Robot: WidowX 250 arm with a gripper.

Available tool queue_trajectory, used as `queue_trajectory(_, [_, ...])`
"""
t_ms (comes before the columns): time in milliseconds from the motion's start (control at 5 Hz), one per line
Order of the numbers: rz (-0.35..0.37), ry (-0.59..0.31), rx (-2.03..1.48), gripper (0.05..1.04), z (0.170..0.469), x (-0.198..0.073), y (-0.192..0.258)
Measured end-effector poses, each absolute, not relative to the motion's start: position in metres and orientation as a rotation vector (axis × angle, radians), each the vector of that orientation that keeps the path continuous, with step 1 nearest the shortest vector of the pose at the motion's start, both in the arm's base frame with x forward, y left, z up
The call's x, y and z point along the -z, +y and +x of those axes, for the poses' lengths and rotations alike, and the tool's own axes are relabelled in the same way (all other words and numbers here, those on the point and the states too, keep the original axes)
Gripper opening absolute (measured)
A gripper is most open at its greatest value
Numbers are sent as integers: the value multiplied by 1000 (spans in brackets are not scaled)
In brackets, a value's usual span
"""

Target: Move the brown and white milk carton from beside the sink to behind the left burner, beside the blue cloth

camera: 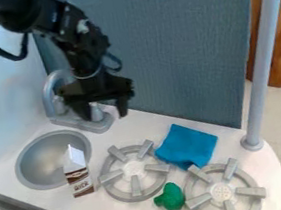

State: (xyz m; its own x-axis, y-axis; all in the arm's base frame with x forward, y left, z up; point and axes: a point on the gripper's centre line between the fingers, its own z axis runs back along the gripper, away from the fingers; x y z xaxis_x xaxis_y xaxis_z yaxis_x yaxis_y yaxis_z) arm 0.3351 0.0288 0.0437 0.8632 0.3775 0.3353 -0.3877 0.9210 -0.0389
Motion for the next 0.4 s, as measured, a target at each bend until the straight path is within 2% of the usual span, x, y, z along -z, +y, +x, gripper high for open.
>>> queue_trajectory(200, [105, -351, -465, 1000, 321, -34, 53])
queue_trajectory(400, [122, -350, -521, 1000, 316, -28, 77])
